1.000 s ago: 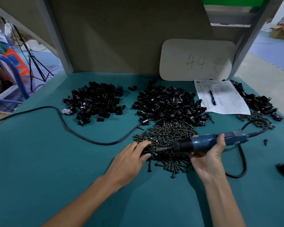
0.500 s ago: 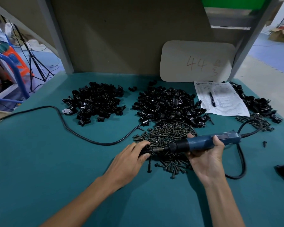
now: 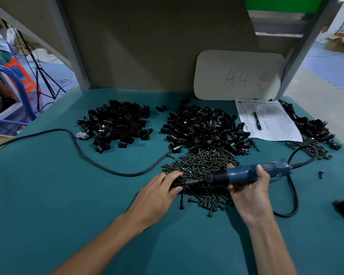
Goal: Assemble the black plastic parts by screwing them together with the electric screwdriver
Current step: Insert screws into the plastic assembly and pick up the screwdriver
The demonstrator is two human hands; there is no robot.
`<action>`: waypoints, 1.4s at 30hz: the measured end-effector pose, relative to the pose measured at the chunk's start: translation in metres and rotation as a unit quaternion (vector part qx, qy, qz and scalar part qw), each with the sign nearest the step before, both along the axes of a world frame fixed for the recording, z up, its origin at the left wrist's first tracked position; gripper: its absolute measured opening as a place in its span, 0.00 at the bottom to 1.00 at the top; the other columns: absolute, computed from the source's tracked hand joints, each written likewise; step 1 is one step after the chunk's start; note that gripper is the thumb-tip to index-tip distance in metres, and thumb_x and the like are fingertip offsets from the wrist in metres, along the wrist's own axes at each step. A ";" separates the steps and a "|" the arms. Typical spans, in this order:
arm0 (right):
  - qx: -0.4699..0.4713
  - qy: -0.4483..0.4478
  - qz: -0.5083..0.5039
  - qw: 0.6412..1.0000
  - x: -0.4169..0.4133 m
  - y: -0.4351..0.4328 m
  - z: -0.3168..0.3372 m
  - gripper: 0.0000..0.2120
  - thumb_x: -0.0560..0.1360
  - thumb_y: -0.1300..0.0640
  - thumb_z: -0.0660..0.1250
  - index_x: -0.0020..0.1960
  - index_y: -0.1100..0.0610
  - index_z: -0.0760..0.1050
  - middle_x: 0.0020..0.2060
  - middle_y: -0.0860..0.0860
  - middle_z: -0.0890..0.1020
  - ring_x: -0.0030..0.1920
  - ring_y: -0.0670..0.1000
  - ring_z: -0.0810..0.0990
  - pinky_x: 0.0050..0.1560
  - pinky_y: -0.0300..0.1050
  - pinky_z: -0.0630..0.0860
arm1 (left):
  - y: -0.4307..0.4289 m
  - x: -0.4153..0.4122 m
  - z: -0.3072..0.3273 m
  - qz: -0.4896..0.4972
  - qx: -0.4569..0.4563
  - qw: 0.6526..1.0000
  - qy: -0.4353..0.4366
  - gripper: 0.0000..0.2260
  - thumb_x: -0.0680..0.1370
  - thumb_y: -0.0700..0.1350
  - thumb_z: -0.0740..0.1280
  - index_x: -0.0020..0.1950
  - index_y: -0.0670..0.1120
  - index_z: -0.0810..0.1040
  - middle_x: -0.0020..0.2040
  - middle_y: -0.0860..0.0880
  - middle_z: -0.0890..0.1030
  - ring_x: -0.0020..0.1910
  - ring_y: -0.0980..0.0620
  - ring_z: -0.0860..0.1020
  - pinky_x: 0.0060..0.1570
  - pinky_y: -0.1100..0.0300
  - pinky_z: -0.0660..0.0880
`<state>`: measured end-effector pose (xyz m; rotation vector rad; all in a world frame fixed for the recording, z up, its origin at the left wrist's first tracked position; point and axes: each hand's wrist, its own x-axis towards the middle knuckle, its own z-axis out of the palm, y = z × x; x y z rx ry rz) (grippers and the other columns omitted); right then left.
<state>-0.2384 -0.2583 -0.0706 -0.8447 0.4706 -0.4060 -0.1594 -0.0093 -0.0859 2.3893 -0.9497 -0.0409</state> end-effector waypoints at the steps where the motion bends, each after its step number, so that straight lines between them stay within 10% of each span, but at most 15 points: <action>1: 0.000 0.001 0.000 1.000 0.000 0.000 0.000 0.18 0.81 0.38 0.59 0.58 0.52 0.73 0.50 0.55 0.86 0.47 0.50 0.81 0.46 0.45 0.72 | 0.000 0.000 0.000 0.000 0.001 1.000 0.000 0.21 0.83 0.64 0.47 0.75 0.62 0.57 0.55 0.58 0.72 0.53 0.57 0.71 0.51 0.53 0.75; 42: -0.008 0.025 -0.005 1.000 -0.001 0.003 0.002 0.16 0.82 0.40 0.60 0.59 0.52 0.72 0.47 0.52 0.86 0.45 0.48 0.82 0.38 0.41 0.74 | -0.001 -0.002 0.003 0.003 -0.006 1.000 0.017 0.24 0.82 0.65 0.47 0.74 0.57 0.62 0.58 0.56 0.72 0.55 0.56 0.71 0.54 0.54 0.74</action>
